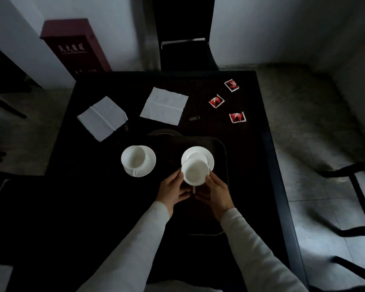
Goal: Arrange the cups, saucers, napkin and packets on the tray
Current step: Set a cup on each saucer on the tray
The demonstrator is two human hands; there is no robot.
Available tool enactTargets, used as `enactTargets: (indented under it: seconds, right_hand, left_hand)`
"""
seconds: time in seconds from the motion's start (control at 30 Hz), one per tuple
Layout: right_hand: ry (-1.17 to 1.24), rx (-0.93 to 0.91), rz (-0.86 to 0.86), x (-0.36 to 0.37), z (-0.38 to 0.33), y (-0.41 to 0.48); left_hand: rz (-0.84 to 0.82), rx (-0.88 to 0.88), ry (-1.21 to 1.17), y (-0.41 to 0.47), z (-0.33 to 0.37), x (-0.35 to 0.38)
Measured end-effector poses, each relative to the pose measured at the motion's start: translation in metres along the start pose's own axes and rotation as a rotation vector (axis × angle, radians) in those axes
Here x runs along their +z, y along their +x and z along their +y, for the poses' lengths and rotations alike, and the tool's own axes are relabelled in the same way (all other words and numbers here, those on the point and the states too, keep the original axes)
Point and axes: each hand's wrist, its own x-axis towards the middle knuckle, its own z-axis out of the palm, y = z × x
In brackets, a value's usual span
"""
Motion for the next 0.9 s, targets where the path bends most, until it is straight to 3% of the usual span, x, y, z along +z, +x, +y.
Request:
enactTargets:
  seconds: [0.9]
  right_hand:
    - [-0.048, 0.038, 0.008, -0.011, -0.006, 0.068]
  left_hand:
    - [0.031, -0.065, -0.03, 0.065, 0.009, 0.02]
